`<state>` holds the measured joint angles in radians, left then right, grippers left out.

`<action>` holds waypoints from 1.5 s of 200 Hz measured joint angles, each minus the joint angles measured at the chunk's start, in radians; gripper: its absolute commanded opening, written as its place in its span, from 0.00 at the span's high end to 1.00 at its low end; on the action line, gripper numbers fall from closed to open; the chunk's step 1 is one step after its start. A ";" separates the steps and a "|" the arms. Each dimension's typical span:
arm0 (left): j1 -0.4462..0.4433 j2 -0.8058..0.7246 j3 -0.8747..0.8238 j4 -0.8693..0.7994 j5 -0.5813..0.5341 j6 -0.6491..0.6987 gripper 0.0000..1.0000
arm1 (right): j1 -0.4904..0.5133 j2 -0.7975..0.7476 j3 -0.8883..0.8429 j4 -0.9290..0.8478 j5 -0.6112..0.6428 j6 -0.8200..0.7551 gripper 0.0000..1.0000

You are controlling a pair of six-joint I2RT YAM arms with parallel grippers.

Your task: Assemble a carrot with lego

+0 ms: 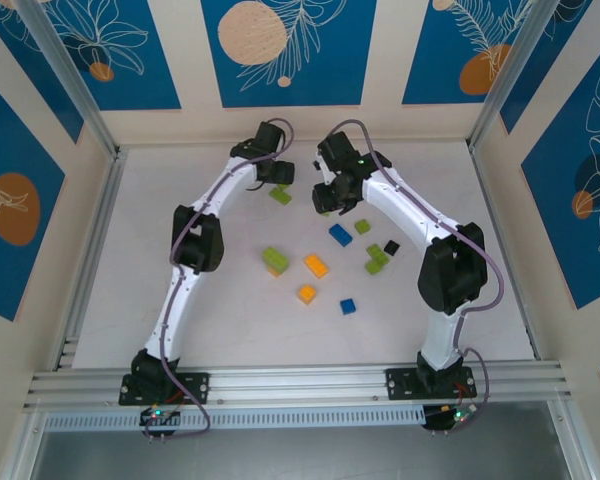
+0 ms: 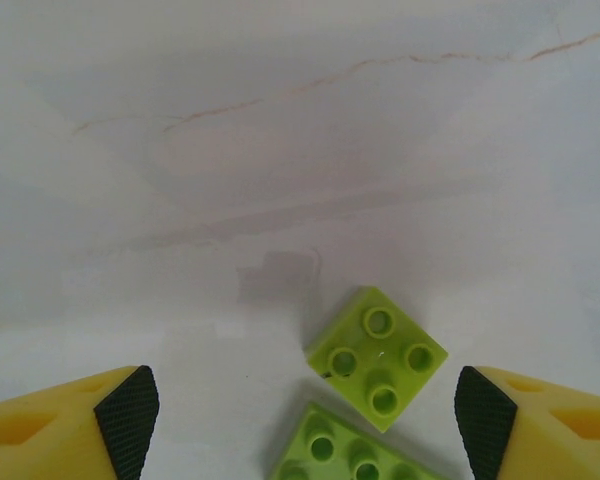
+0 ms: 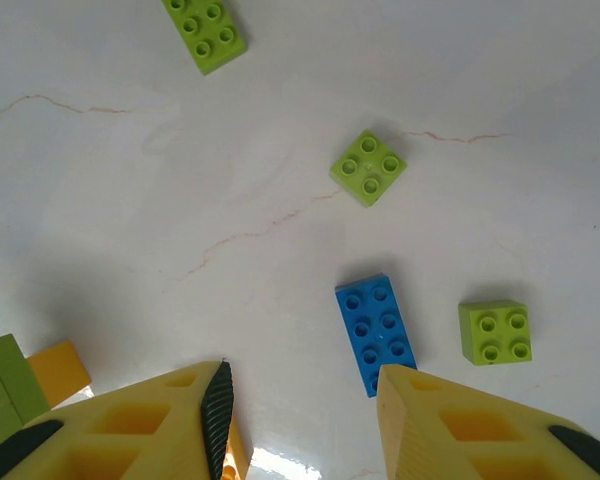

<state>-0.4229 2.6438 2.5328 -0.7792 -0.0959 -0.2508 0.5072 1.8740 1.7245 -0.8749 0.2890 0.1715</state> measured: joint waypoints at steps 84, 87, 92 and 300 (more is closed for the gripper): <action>-0.023 0.043 0.018 -0.004 -0.002 0.027 0.27 | -0.012 -0.002 -0.039 0.009 0.000 0.000 0.56; -0.023 0.043 0.019 -0.003 -0.002 0.029 0.28 | -0.012 -0.002 -0.039 0.009 0.000 0.000 0.56; -0.024 0.043 0.020 -0.003 -0.002 0.034 0.29 | -0.012 -0.002 -0.039 0.009 0.000 0.000 0.56; -0.058 -0.026 -0.164 0.061 0.002 0.111 0.53 | -0.023 -0.042 -0.081 0.027 0.000 0.000 0.56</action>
<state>-0.4808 2.6175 2.3688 -0.7181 -0.0944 -0.1394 0.4839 1.8324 1.6436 -0.8478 0.2893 0.1719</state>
